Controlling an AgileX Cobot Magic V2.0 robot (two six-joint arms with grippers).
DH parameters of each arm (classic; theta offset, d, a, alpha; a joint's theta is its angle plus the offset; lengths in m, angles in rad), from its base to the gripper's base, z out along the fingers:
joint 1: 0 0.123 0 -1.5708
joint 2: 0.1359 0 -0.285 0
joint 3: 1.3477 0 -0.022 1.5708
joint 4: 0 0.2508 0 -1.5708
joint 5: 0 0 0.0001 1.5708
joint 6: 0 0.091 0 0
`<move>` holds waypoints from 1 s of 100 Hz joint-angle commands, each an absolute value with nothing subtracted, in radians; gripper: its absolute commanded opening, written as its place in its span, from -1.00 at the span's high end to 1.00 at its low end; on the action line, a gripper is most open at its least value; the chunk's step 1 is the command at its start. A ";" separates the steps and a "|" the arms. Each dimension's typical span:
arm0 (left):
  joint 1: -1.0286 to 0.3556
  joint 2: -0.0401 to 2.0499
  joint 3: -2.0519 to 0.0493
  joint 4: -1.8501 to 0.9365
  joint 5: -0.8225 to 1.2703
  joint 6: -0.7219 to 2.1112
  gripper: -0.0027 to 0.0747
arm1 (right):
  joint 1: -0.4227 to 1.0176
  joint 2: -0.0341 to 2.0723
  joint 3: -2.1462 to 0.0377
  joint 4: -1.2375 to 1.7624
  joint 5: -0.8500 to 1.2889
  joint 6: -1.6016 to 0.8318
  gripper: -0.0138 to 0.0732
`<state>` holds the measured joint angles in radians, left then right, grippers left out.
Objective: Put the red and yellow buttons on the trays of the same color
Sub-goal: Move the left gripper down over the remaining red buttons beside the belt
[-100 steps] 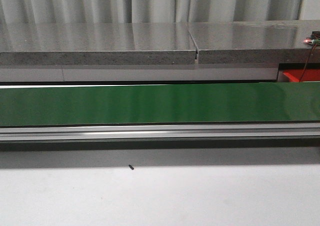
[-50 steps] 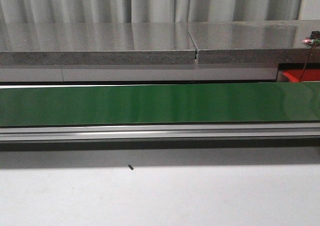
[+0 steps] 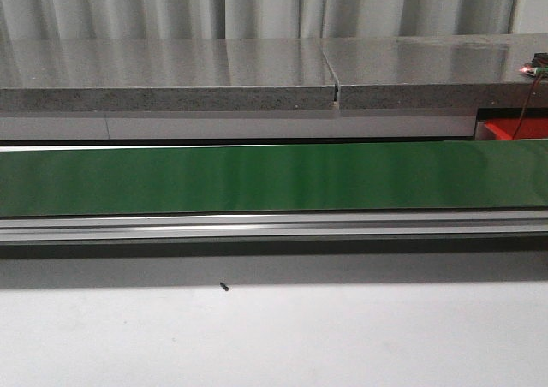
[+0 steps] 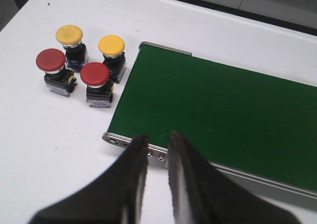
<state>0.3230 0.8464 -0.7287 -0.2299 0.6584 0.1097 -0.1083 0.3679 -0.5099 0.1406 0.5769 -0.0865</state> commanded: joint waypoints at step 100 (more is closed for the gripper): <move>0.475 1.720 -1.357 -0.261 0.884 -0.160 -0.66 | -0.105 0.369 -0.533 0.146 0.509 -0.095 0.84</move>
